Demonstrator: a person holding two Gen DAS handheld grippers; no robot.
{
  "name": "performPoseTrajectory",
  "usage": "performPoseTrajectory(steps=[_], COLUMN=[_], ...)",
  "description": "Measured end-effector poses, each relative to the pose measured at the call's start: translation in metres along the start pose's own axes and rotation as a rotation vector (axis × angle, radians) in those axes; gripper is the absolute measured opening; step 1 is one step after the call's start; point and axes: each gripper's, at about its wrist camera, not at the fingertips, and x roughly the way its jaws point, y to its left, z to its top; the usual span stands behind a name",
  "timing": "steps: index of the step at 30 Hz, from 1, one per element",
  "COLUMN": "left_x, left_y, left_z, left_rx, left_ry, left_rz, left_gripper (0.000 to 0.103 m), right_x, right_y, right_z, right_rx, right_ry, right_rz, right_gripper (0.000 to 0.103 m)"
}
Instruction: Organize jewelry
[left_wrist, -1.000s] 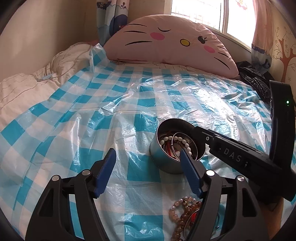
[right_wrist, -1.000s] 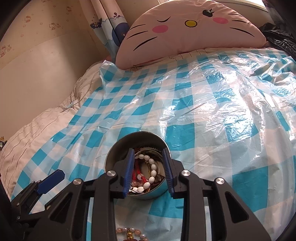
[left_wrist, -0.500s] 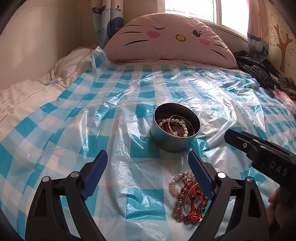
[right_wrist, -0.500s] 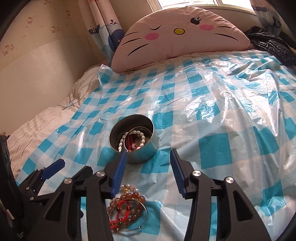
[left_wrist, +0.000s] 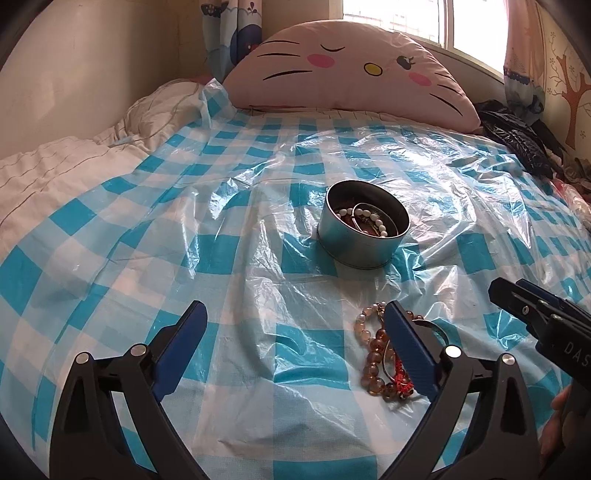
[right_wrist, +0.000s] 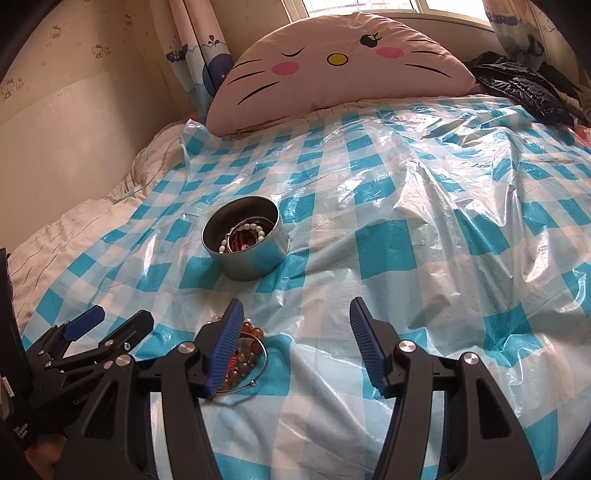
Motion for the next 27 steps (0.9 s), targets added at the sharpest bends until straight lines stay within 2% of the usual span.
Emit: performPoseTrajectory(steps=[6, 11, 14, 17, 20, 22, 27], left_x=[0.009, 0.009, 0.009, 0.009, 0.009, 0.009, 0.009], left_y=[0.023, 0.017, 0.016, 0.017, 0.017, 0.018, 0.019], left_z=[0.002, 0.002, 0.002, 0.002, 0.002, 0.003, 0.003], left_rx=[-0.086, -0.058, -0.053, -0.06, -0.061, -0.063, -0.064], left_ry=[0.022, 0.017, 0.018, 0.016, 0.015, 0.015, 0.014], left_rz=[0.038, 0.05, 0.054, 0.055, 0.058, 0.058, 0.058], left_gripper=[0.092, 0.093, 0.093, 0.094, 0.094, 0.094, 0.094], right_x=[0.015, 0.028, 0.037, 0.048, 0.055, 0.053, 0.045], right_y=[0.0, 0.015, 0.026, 0.036, 0.04, 0.038, 0.014], right_z=[-0.004, -0.01, -0.014, -0.017, -0.021, -0.022, -0.017], right_rx=[-0.024, -0.097, -0.164, -0.222, -0.264, -0.277, -0.213], right_ry=[0.062, 0.118, 0.146, 0.174, 0.202, 0.193, 0.178], right_rz=[-0.034, -0.054, -0.091, -0.123, -0.168, -0.233, -0.317], right_gripper=[0.058, 0.059, 0.066, 0.066, 0.068, 0.068, 0.068])
